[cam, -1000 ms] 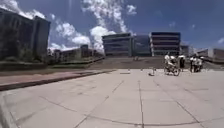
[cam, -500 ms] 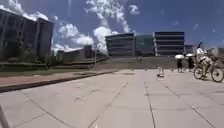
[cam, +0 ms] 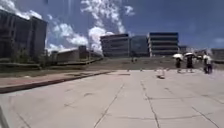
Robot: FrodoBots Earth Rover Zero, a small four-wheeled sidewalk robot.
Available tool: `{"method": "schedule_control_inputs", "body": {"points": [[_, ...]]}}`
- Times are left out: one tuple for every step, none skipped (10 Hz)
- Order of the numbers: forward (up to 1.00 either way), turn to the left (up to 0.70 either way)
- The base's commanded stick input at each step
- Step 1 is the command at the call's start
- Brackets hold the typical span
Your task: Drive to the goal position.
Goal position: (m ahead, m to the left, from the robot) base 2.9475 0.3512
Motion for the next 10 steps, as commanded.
{"method": "schedule_control_inputs", "body": {"points": [[0.7, 0.01], [0.7, 0.02], [0.7, 0.02], [0.7, 0.02], [0.7, 0.01], [0.7, 0.0], [0.7, -0.02], [0.7, -0.06], [0.7, -0.11], [0.7, -0.15]]}}
